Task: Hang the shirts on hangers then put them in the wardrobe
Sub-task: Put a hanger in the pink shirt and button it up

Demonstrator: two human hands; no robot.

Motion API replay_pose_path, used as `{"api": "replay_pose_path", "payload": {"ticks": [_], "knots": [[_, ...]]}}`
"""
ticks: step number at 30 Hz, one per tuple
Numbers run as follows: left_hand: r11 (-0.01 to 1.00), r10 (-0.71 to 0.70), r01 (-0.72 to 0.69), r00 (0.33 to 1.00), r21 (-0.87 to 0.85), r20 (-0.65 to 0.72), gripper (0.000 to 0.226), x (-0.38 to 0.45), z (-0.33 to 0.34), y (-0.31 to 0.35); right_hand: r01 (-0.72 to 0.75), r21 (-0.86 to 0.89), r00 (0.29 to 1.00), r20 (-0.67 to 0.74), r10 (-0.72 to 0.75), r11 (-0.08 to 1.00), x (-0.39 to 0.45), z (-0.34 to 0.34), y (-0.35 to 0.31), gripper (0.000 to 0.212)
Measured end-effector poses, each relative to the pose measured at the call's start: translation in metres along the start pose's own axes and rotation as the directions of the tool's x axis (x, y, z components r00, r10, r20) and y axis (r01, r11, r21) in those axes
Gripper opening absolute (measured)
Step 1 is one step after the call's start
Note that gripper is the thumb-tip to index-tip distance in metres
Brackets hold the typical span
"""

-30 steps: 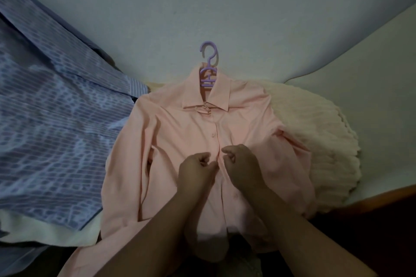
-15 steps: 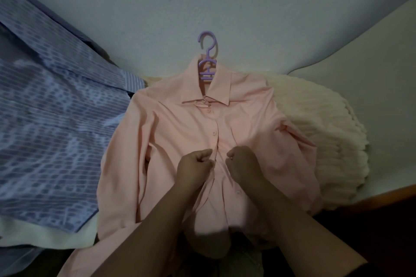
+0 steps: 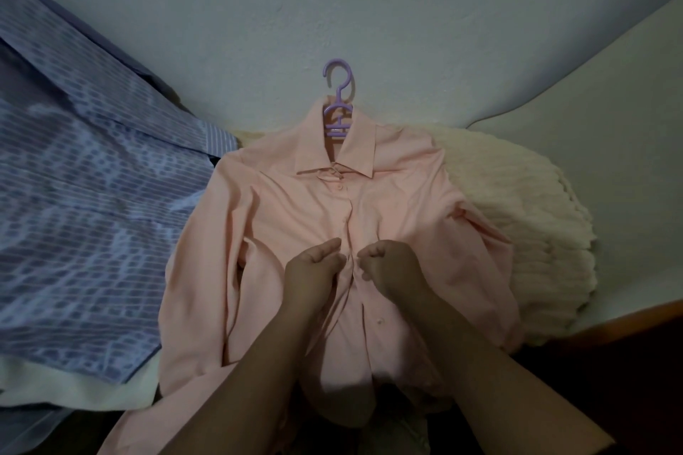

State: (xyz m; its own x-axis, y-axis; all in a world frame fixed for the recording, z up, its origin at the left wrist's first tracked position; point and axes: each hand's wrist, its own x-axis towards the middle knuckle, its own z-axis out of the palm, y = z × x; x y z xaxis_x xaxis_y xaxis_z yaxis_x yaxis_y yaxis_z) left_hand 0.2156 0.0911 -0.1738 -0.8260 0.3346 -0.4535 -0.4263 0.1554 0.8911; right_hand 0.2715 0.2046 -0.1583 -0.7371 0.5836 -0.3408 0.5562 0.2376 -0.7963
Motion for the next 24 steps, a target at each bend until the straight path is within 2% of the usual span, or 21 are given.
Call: {"api": "replay_pose_path", "payload": {"ticks": [6, 11, 14, 16, 20, 22, 24], "knots": [[0.988, 0.105, -0.104, 0.994, 0.117, -0.004, 0.033, -0.005, 0.005, 0.003, -0.062, 0.130, 0.998, 0.040, 0.057, 0.990, 0.005, 0.000, -0.004, 0.015], [0.994, 0.075, -0.077, 0.997, 0.072, 0.037, 0.032, -0.005, 0.004, 0.003, -0.109, 0.238, 0.993, 0.074, 0.094, 0.965, 0.003, -0.003, -0.007, 0.012], [0.999, 0.045, -0.046, 0.999, 0.013, 0.030, 0.025, -0.004, 0.002, 0.002, -0.018, 0.206, 0.999, 0.030, 0.012, 0.978, 0.001, -0.001, -0.004, 0.019], [0.999, 0.039, -0.038, 0.998, -0.016, 0.041, 0.025, -0.004, 0.001, 0.003, 0.112, 0.111, 0.993, 0.011, -0.114, 0.988, -0.003, -0.001, 0.001, 0.028], [0.998, -0.001, 0.006, 0.995, -0.058, 0.100, 0.028, -0.002, 0.000, 0.006, 0.366, -0.139, 0.929, 0.110, -0.352, 0.920, -0.004, -0.007, 0.004, 0.036], [0.999, -0.013, 0.018, 0.993, -0.040, 0.119, 0.032, 0.000, -0.002, 0.006, 0.385, -0.217, 0.919, 0.175, -0.352, 0.897, -0.001, -0.010, 0.003, 0.036], [0.999, -0.013, 0.020, 0.991, -0.047, 0.133, 0.035, 0.002, -0.002, 0.006, 0.328, -0.152, 0.937, 0.176, -0.301, 0.932, 0.001, -0.011, 0.002, 0.034]]}}
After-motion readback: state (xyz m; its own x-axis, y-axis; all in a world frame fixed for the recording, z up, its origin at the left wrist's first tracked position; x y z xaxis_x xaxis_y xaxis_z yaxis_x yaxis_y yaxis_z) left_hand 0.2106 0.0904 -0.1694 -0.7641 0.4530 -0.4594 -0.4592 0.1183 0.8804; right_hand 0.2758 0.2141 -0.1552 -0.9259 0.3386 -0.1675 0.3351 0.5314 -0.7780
